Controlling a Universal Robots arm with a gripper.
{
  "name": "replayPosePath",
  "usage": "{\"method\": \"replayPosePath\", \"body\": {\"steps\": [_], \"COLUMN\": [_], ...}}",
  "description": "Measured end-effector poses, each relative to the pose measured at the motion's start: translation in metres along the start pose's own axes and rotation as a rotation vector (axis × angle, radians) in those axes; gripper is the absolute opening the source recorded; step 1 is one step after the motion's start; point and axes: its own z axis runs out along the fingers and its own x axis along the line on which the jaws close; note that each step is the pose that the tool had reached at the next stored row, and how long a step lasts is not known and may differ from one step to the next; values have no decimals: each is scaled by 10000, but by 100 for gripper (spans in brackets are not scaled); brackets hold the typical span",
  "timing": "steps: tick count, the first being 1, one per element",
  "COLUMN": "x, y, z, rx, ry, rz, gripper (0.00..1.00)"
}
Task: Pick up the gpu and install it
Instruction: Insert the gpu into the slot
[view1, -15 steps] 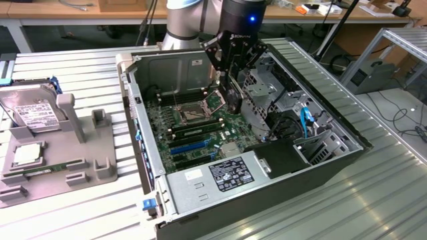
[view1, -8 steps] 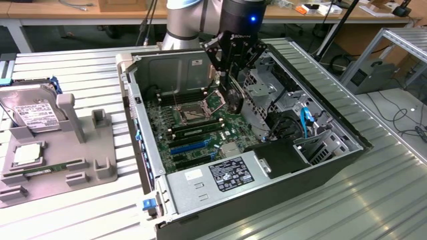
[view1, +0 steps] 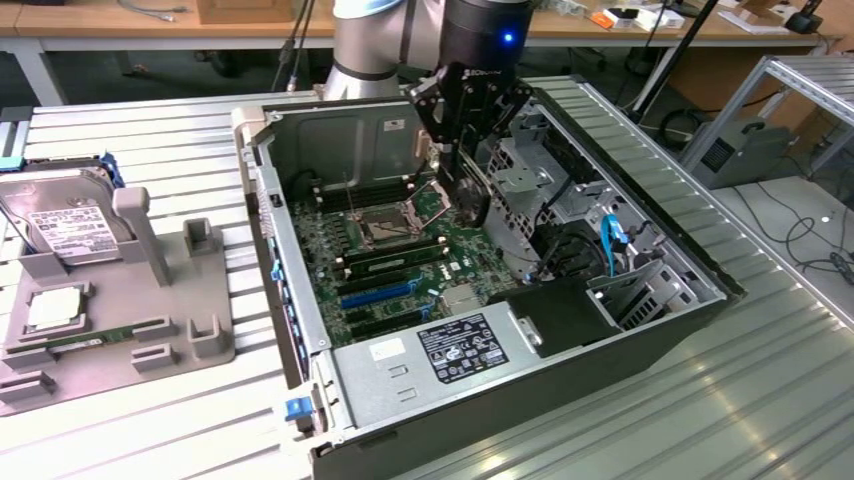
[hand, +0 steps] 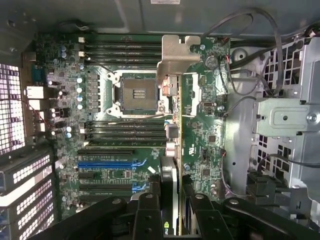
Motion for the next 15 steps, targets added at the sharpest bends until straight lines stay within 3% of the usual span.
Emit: {"method": "replayPosePath", "body": {"steps": [15], "x": [0], "y": [0], "z": [0], "rx": [-29], "ry": [-72], "rz": [-961], "gripper": [27]}}
